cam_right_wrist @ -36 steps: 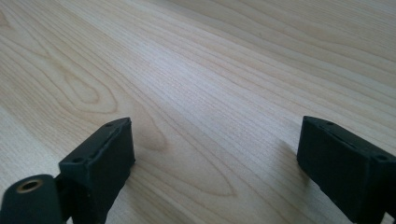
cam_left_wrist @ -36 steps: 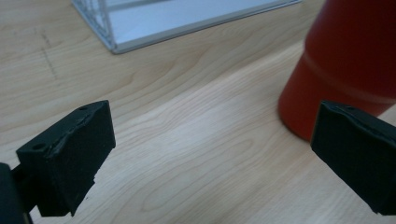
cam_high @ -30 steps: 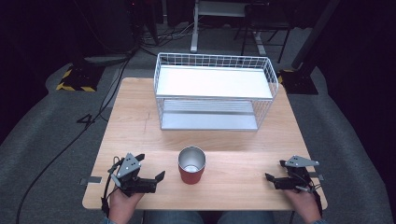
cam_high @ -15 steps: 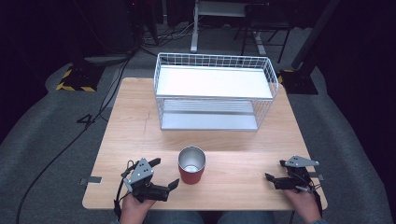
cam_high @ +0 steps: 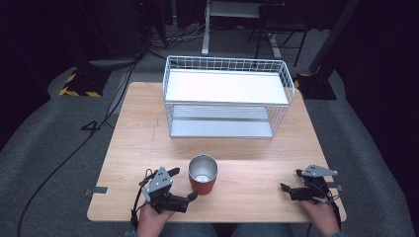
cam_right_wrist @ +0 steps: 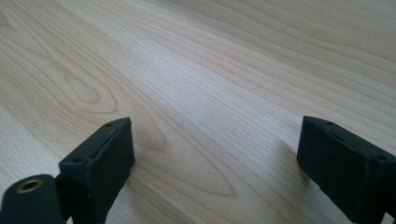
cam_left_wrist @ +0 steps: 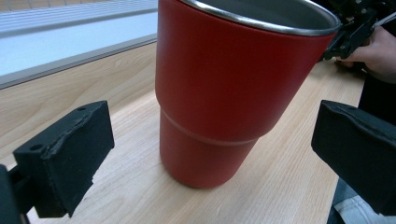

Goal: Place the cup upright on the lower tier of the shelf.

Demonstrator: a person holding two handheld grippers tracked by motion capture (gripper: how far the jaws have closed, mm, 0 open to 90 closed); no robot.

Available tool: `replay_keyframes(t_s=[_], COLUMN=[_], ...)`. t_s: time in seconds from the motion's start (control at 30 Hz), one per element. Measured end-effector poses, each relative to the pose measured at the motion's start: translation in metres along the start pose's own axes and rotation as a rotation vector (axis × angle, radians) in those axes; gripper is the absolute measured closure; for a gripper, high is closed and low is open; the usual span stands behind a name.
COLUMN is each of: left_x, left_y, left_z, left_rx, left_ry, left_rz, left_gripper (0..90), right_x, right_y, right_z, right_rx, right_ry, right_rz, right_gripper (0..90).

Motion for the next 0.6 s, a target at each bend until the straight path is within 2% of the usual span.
replay_keyframes(t_s=[0.1,0.17,0.23,0.47,0.6], left_x=[-0.005,-0.011,-0.015,-0.030,-0.035], left_y=[0.001,0.000,0.000,0.007,0.008], left_z=[-0.002,-0.006,-0.007,-0.015,-0.017], left_rx=[0.017,0.030,0.040,0.026,0.026], left_ry=[0.007,-0.007,-0.014,-0.053,-0.061], left_rz=[-0.004,0.010,0.003,-0.010,-0.001], left_gripper=[0.0,0.0,0.0,0.0,0.0], right_x=[0.000,0.000,0.000,0.000,0.000], right_y=[0.000,0.000,0.000,0.000,0.000], right_z=[0.000,0.000,0.000,0.000,0.000], right_rx=[0.000,-0.001,-0.001,0.000,-0.001], right_ry=[0.000,0.000,0.000,0.000,0.000], right_rz=[0.000,0.000,0.000,0.000,0.000], right_gripper=[11.3,11.3,11.3,11.3,11.3])
Point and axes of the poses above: each handheld gripper's, and its own axes: x roughly backward along the jaws, z roughly out of its top, y roughly to its right, the point moved 5 cm from there along -x, roughly forward along the jaws, and after that the axes turned 13 degrees about y, right-handed, at the moved point
